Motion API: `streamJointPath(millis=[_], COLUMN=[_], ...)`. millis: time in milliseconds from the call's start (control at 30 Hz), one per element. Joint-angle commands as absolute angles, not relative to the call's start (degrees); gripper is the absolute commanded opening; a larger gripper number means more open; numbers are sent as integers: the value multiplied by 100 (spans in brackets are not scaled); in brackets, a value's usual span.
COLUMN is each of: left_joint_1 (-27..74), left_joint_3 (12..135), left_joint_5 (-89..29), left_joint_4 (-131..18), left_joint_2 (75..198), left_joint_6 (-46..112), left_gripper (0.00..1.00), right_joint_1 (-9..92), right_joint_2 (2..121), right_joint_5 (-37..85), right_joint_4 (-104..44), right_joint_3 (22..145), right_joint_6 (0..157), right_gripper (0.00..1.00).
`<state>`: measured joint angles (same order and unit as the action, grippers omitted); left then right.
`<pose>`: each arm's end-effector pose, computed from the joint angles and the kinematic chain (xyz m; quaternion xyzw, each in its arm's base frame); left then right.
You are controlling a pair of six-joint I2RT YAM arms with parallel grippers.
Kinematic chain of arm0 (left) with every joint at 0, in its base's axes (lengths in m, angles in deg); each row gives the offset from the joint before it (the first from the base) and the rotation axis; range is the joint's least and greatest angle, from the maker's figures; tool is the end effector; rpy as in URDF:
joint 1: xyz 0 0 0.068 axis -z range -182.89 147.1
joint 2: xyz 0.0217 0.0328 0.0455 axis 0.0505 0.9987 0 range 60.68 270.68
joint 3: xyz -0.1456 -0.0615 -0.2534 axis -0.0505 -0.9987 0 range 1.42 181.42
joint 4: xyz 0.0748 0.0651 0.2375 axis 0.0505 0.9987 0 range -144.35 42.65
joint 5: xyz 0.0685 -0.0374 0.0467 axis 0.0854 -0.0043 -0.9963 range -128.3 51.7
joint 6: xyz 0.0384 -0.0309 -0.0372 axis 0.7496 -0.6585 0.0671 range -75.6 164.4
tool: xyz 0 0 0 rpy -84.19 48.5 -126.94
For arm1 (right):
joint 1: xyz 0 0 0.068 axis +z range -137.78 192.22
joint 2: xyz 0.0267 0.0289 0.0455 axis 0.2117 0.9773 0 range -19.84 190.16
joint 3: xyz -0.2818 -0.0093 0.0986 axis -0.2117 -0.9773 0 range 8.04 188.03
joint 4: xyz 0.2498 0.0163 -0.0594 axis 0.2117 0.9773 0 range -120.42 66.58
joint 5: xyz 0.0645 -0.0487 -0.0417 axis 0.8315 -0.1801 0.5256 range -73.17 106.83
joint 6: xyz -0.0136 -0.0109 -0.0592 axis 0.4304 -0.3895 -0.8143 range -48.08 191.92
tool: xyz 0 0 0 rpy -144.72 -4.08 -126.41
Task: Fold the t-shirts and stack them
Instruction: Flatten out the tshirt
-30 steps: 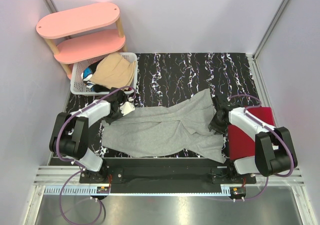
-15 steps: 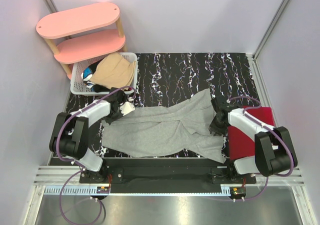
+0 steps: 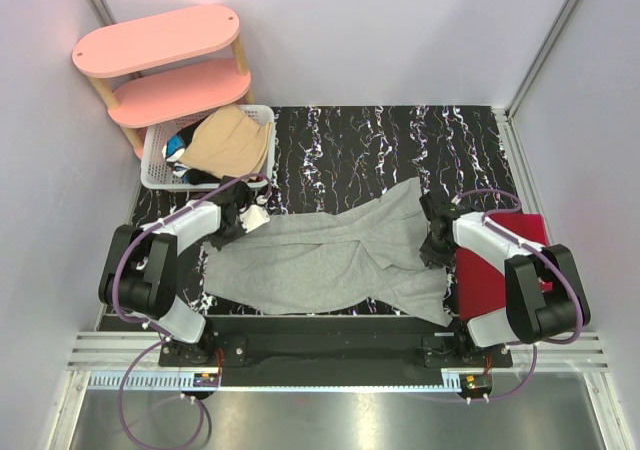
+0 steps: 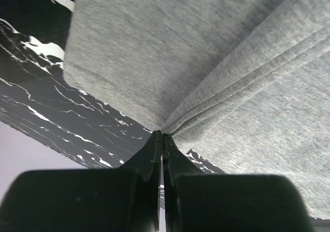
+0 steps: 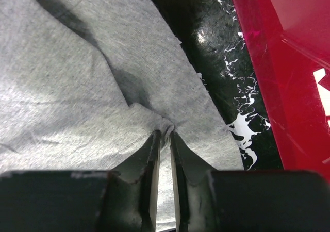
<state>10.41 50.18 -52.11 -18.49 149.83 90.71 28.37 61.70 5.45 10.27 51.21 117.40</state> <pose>0.2617 -0.0505 0.1780 0.4775 0.8624 0.1482 0.0800 0.2194 0.0539 0.1813 0.2599 0.9559 -0.0361 0.1320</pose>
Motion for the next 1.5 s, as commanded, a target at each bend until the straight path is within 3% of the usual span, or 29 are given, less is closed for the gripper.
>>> streamJointPath(millis=[0,167,433,800,1200,1467], left_joint_1=[1029,1029,1029,1020,1020,1029], left_joint_3=[4924,4941,5117,6680,7911,9614], left_joint_5=[-5360,-5360,-5517,-5281,-5500,-5720], left_joint_4=[-1893,-1884,-1849,-944,-751,-347], left_joint_2=[14910,14901,14682,13004,11369,10788], left_joint_6=[9116,9107,9169,8773,8317,8175], left_gripper=[0,0,0,0,0,0], right_joint_1=[2875,2875,2875,2875,2875,2744], right_joint_2=[6251,6287,5743,3943,1648,1443], right_joint_5=[285,303,172,-715,-753,-295], right_joint_4=[1036,1027,1474,2582,2092,2011], right_joint_3=[5330,5409,6092,7771,9485,11182], right_joint_6=[11675,11622,11420,11033,9918,9416], right_gripper=[17,0,0,0,0,0])
